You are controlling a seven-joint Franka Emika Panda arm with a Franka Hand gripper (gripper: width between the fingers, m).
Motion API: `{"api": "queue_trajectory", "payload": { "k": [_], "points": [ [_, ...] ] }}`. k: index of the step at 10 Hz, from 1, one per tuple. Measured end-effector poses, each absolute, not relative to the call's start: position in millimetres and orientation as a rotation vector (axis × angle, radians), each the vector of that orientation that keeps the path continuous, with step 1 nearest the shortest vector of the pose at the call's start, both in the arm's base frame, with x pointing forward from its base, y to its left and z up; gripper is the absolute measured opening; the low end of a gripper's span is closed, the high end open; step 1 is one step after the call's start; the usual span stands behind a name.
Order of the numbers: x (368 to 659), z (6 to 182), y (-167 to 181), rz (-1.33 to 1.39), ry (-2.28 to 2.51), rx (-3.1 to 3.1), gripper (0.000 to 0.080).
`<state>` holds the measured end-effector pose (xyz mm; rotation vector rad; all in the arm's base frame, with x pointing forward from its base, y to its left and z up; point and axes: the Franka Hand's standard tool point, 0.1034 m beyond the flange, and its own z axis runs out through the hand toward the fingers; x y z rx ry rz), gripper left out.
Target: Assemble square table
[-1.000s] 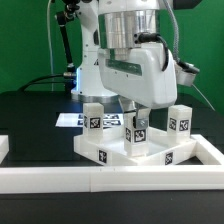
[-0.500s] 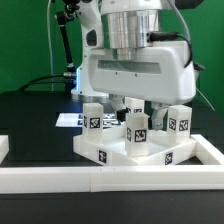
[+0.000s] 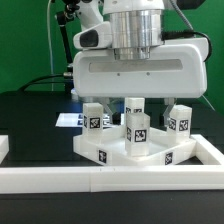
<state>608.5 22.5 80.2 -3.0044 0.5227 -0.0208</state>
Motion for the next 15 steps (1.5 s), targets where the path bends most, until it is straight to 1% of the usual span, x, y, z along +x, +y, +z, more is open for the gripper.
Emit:
{"api": "queue_trajectory", "payload": {
  "k": [5,7,8,9,10,12,15],
  "points": [
    [610.2,80.3,21.9,-0.063,-0.063,-3.073,0.0649],
    [610.3,80.2,18.5,-0.066,-0.206,-3.068,0.0645],
    [610.2,80.1,18.9,-0.066,-0.185,-3.069,0.0645],
    [610.2,80.1,18.7,-0.066,-0.185,-3.069,0.0475],
    [610.2,80.1,18.6,-0.066,-0.184,-3.069,0.0285],
    [610.2,80.1,18.6,-0.065,-0.163,-3.07,0.0288],
    [610.3,80.1,19.3,-0.054,0.174,-3.063,0.0288]
  ]
}}
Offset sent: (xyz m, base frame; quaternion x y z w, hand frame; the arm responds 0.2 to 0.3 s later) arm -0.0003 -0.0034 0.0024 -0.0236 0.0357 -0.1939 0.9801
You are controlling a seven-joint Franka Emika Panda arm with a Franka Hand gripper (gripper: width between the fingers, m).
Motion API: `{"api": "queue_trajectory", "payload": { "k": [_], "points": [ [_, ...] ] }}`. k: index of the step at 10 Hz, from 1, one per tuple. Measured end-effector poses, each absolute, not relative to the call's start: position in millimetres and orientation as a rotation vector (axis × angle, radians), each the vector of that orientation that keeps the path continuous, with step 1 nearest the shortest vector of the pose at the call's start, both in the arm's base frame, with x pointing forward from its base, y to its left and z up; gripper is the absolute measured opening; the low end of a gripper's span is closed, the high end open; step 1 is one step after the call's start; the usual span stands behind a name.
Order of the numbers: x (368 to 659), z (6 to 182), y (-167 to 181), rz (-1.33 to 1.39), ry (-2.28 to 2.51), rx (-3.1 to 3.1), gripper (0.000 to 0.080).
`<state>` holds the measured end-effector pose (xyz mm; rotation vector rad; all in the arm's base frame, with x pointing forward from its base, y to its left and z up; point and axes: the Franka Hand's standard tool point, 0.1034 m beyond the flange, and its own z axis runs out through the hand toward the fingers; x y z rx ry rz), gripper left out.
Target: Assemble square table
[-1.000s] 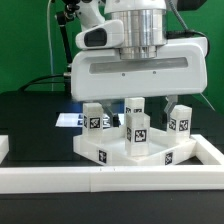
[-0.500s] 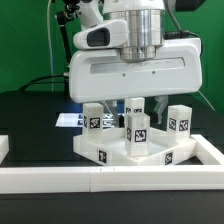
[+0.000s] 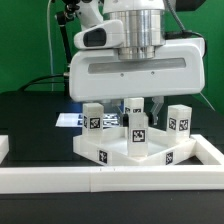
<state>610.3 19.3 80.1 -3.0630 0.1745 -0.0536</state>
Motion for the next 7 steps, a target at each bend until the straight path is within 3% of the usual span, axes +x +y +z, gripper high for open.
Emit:
{"api": "queue_trajectory", "payload": {
  "k": [7],
  "points": [
    [607.2,78.0,30.9,0.004,1.215,-2.795,0.029]
  ]
}}
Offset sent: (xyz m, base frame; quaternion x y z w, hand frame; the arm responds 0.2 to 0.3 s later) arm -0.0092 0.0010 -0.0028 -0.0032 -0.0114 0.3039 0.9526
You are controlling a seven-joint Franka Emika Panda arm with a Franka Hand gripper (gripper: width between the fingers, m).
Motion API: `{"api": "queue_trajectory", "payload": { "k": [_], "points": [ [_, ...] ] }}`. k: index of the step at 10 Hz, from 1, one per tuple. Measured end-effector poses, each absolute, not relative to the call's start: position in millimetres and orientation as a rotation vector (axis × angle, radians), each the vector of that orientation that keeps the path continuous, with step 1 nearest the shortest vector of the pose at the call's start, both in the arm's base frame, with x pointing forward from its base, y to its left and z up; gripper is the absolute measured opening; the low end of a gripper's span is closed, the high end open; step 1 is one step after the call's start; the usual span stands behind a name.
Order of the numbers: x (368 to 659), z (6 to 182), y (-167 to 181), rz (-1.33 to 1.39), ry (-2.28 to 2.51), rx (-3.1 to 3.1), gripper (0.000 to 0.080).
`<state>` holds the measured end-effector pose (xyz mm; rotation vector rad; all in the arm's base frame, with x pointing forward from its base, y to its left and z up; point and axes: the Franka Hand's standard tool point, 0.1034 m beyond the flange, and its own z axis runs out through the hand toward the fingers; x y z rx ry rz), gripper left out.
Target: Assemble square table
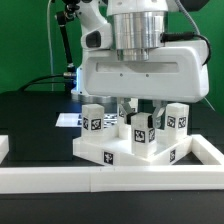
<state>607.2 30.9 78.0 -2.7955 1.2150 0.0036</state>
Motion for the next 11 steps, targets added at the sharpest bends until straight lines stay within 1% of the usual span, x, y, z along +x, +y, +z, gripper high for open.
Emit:
{"api": "queue_trajectory", "payload": {
  "k": [6,9,10,11],
  "points": [
    [605.9,77.3,49.0,0.065,1.895,-2.366,0.029],
    [605.9,77.5,52.3,0.093,2.02,-2.241,0.029],
    [605.9,77.5,52.4,0.089,1.974,-2.281,0.0365],
    [605.9,77.5,52.8,0.086,1.931,-2.315,0.0365]
  ]
}}
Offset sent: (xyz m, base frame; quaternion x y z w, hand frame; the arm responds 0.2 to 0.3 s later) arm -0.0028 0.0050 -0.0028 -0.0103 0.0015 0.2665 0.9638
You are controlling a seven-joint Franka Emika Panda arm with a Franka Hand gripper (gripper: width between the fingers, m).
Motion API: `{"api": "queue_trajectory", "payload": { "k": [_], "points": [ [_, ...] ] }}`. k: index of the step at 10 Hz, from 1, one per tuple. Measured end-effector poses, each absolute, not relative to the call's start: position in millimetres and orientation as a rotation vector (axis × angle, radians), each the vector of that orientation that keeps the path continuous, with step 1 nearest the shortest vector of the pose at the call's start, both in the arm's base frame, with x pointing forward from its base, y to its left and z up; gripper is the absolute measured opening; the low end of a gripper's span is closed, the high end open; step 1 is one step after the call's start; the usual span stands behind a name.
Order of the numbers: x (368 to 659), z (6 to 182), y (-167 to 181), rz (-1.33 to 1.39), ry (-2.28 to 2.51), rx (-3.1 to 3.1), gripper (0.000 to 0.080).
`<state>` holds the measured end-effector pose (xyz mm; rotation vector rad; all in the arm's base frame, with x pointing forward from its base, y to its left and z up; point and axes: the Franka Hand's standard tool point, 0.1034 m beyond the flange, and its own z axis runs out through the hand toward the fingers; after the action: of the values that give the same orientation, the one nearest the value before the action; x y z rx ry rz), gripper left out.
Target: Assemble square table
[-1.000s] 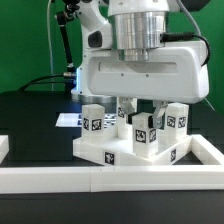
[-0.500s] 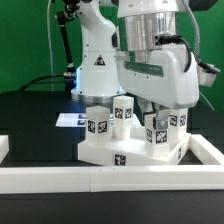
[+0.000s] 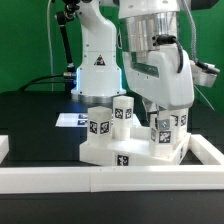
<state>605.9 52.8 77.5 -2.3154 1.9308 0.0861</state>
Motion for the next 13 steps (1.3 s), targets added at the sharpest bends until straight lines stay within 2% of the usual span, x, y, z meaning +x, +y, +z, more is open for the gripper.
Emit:
{"api": "queue_trajectory", "payload": {
  "k": [1,2,3,6,13],
  "points": [
    [605.9,77.9,53.6,0.084,1.895,-2.343,0.0502],
    [605.9,78.2,55.3,0.075,1.788,-2.426,0.0502],
    [605.6,78.1,57.8,0.067,1.67,-2.506,0.0622],
    [604.6,76.6,64.6,0.033,1.35,-2.683,0.0648],
    [608.7,79.0,57.5,-0.041,0.518,-2.998,0.0649]
  ]
}}
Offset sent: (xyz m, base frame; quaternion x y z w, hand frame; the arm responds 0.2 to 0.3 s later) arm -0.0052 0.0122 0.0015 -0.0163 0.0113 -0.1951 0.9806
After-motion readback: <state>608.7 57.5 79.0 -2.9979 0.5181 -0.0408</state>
